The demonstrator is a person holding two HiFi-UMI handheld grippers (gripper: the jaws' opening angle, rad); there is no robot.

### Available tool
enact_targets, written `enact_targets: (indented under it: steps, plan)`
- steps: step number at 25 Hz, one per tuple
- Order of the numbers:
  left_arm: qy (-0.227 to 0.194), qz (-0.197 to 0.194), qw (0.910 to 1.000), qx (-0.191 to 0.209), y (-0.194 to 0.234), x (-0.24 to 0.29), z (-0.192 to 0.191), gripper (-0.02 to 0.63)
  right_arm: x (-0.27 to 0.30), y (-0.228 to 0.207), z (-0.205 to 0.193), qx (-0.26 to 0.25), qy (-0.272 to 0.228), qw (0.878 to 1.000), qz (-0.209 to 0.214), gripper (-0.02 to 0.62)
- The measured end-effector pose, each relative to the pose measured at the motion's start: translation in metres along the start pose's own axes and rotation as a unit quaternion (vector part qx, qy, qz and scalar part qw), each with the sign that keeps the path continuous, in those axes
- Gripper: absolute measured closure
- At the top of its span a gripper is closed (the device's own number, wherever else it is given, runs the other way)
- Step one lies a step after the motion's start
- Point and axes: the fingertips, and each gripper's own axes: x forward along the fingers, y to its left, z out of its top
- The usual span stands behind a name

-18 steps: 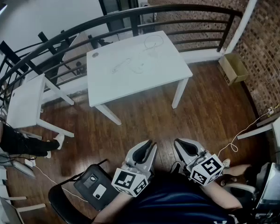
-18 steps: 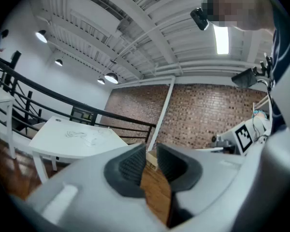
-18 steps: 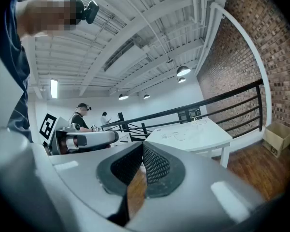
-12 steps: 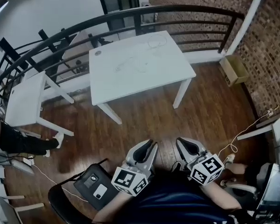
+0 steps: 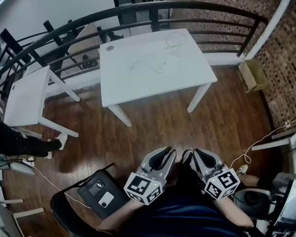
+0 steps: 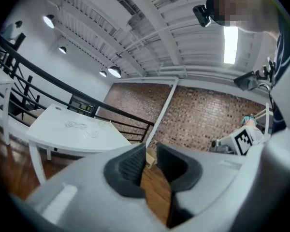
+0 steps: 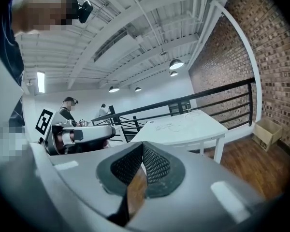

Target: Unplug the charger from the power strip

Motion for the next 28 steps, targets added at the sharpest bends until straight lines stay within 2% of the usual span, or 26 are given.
enact_targets:
  steps: [4, 9, 17, 23, 28]
  plan:
    - [0.002, 0.017, 0.9998, 0.006, 0.018, 0.023, 0.006, 0.534, 0.023, -0.020, 0.007, 0.017, -0.002, 1.000, 0.014, 0.584]
    - [0.001, 0.038, 0.9991, 0.019, 0.037, 0.070, 0.030, 0.534, 0.059, -0.060, 0.039, 0.022, -0.009, 0.999, 0.037, 0.584]
    - [-0.003, 0.049, 0.9982, 0.034, 0.041, 0.173, 0.059, 0.534, 0.092, -0.152, 0.092, 0.030, -0.022, 0.998, 0.050, 0.584]
    - [-0.001, 0.063, 0.9974, 0.036, 0.042, 0.234, 0.063, 0.534, 0.104, -0.220, 0.112, 0.047, -0.023, 0.997, 0.050, 0.584]
    - [0.003, 0.077, 0.9964, 0.033, 0.049, 0.256, 0.060, 0.534, 0.117, -0.248, 0.116, 0.064, -0.013, 0.997, 0.052, 0.584]
